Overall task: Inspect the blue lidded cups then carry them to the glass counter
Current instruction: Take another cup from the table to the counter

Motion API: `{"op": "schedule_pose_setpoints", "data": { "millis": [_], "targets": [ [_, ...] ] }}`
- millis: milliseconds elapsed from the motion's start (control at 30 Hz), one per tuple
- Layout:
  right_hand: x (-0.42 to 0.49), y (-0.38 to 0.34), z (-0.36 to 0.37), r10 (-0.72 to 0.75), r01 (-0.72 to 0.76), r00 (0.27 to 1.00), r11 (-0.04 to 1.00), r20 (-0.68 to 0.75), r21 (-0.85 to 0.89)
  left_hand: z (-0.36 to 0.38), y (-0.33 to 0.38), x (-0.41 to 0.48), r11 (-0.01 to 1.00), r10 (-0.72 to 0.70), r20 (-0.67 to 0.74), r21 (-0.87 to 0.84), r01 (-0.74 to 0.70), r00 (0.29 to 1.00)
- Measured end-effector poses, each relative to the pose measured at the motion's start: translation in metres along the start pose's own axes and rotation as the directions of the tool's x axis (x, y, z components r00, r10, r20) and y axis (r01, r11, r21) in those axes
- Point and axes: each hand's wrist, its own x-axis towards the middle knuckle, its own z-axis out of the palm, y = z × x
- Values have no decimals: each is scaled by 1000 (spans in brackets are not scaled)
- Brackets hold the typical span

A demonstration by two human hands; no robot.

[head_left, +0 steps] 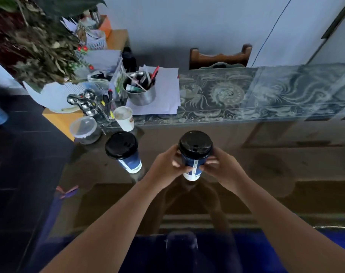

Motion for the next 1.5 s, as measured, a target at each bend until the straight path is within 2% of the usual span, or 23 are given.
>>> {"op": "schedule_pose_setpoints", "data": {
  "millis": [200,567,733,967,1133,1267,1400,1500],
  "targets": [
    [16,6,1,-104,102,994,992,-25,-69,9,-13,13,1000,27,-70,-12,-28,997],
    [30,13,12,-96,90,994,992,-54,-93,21,-32,31,998,47,-75,-39,-50,996],
    [34,19,15,-41,38,998,998,-54,-55,25,-33,31,995,10,-50,-99,-15,999],
    [28,36,21,168,-163,983,984,71,-65,34,-42,20,989,-123,51,-81,126,991],
    [7,32,21,226,-213,972,963,62,-166,26,-36,1,969,-245,77,38,243,966],
    [-15,13,15,242,-215,968,929,58,-301,15,-20,-21,958,-251,83,163,235,964],
    [-47,0,11,246,-179,966,850,74,-495,8,7,-46,924,-245,109,326,199,963],
    [-70,-1,3,243,-144,964,820,110,-553,9,21,-69,903,-247,133,391,178,960]
  ]
}}
